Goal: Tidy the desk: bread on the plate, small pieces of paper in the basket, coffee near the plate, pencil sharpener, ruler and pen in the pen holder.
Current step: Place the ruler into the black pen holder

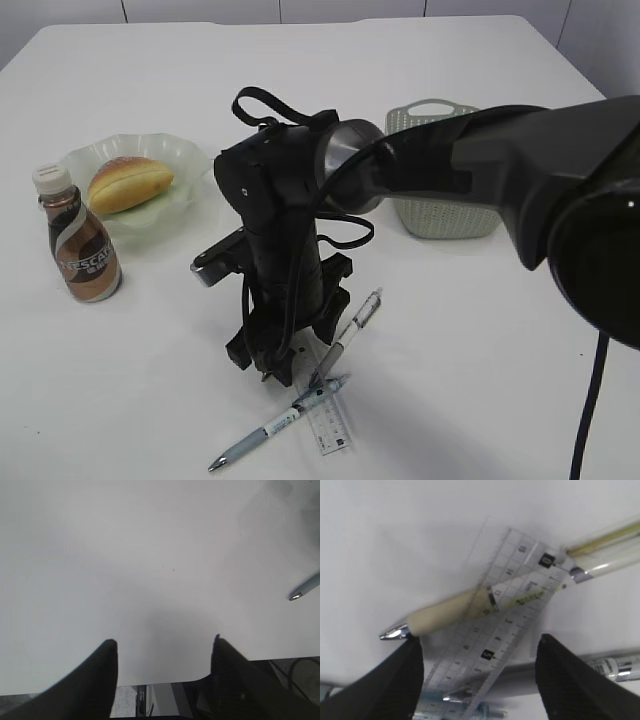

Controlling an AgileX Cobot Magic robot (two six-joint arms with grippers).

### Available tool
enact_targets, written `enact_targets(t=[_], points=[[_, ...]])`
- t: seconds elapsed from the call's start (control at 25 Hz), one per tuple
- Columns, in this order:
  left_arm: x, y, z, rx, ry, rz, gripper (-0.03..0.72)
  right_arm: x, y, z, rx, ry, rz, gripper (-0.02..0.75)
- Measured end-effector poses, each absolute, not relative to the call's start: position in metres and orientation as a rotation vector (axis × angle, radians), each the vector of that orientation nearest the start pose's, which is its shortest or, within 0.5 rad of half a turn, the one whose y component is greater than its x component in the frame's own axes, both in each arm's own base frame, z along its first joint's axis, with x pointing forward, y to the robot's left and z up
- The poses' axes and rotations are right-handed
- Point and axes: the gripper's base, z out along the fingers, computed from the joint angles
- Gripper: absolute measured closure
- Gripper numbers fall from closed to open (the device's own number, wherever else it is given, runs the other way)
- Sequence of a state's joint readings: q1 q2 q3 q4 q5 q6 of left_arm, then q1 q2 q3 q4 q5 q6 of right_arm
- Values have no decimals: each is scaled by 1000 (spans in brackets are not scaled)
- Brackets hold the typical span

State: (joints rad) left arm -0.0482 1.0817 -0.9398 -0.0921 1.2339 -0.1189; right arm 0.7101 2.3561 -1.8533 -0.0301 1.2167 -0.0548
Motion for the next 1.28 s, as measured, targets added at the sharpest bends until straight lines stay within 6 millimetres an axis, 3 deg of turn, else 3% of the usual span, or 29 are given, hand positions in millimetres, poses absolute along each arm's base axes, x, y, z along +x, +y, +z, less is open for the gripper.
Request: enact_targets(t=[0.36,0.72,0.92,1.28], points=[[178,-16,312,-127,2861,-164,254,348,300,123,-1194,2968,-32,237],[178,-16,312,-127,2861,-164,254,348,301,118,-1139,3006,-20,346],[178,-16,312,-127,2861,-164,254,348,301,118,-1131,3009,-20,456],[178,-16,312,-127,2861,-164,254,350,303,120,-1069,3018,-14,468]])
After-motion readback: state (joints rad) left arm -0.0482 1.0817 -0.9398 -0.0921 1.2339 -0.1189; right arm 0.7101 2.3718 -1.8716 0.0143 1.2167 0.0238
